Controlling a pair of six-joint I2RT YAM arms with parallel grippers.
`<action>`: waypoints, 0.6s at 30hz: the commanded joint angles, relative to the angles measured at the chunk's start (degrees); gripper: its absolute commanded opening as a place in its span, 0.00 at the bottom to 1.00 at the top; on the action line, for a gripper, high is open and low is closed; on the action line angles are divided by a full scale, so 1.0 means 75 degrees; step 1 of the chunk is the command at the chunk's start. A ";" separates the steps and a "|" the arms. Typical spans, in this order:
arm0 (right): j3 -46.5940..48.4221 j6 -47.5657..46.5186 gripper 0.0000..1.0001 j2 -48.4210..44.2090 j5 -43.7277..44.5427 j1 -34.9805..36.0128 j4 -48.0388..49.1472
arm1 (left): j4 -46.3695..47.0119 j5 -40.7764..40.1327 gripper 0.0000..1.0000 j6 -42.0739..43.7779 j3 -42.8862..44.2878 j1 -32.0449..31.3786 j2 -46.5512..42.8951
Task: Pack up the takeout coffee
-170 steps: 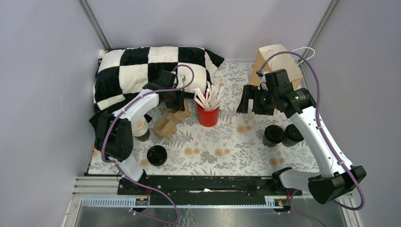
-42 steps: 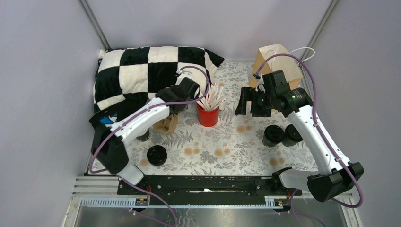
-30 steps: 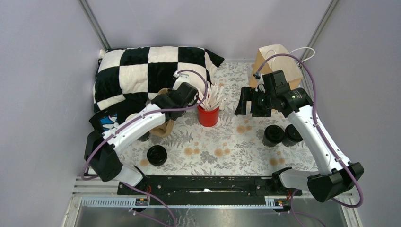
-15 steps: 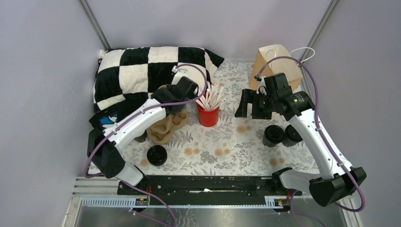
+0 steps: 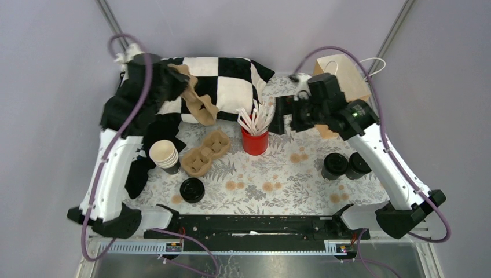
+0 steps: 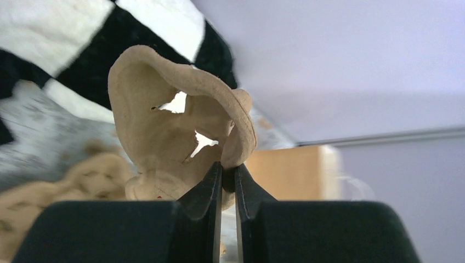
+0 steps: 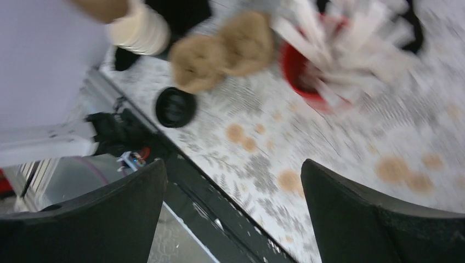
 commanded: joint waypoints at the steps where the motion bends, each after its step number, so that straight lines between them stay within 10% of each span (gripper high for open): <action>1: 0.0141 -0.0447 0.98 -0.0085 -0.0188 0.1195 0.2697 | 0.0751 0.2679 0.00 -0.3091 -0.0405 0.1117 -0.0307; 8: -0.3090 -0.2351 0.86 -0.0935 -0.1072 0.1674 0.9130 | 0.1781 0.4634 0.00 -0.4979 -0.1212 0.1702 -0.0434; 18: -0.4133 -0.3183 0.59 -0.0928 -0.1365 0.1674 1.1092 | 0.2837 0.5107 0.00 -0.5666 -0.2292 0.1793 -0.0882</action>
